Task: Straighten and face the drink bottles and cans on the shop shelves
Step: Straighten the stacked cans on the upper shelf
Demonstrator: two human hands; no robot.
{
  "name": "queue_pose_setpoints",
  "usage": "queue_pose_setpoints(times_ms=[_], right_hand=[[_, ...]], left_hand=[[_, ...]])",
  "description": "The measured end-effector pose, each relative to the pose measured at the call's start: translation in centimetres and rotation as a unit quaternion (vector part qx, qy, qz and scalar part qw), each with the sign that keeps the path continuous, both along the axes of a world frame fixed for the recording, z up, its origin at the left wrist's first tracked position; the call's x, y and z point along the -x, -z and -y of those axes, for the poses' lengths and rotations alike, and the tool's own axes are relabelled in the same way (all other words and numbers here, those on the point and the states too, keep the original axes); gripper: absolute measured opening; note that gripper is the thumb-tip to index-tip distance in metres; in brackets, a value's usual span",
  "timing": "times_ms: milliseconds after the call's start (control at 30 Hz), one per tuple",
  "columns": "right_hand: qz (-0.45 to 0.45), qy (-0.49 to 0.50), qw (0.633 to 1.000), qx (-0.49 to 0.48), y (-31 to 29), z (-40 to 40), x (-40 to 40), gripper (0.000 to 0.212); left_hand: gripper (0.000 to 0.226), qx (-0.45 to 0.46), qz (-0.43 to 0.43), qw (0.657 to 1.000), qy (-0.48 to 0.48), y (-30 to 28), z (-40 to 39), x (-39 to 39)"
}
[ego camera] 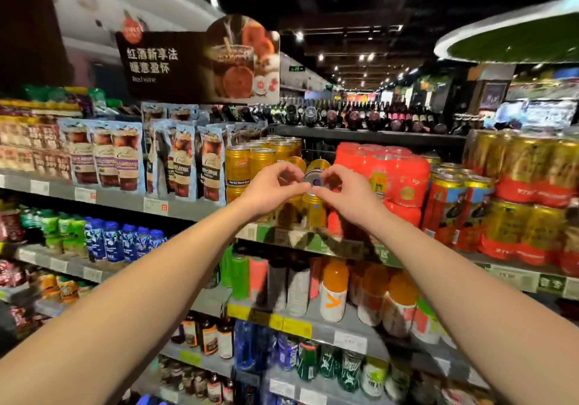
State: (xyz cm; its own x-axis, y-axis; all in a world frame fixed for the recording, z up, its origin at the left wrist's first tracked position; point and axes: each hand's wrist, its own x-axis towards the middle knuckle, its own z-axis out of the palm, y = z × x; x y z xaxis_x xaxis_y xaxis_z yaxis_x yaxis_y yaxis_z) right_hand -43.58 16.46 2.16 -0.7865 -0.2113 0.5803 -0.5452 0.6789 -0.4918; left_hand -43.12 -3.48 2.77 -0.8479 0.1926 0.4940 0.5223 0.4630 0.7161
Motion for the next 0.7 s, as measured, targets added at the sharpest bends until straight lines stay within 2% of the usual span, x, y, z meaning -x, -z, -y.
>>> queue_pose_setpoints(times_ms=[167,333,500,700], right_hand=[[-0.012,0.015,0.996,-0.086,-3.5,0.0,2.9,0.049],[-0.003,0.058,0.988,-0.146,-5.5,0.7,6.1,0.061],[0.064,0.097,0.97,-0.215,-7.1,1.7,9.5,0.077],[0.172,0.144,0.92,-0.321,-7.8,2.4,12.7,0.094]], left_hand=[[0.036,0.061,-0.058,0.996,0.006,-3.2,1.3,3.1],[0.039,0.104,-0.079,0.991,0.027,-5.3,2.8,7.9],[0.047,0.225,-0.031,0.973,0.048,-6.9,3.3,13.1],[0.083,0.37,0.038,0.928,0.006,-7.7,2.3,18.5]])
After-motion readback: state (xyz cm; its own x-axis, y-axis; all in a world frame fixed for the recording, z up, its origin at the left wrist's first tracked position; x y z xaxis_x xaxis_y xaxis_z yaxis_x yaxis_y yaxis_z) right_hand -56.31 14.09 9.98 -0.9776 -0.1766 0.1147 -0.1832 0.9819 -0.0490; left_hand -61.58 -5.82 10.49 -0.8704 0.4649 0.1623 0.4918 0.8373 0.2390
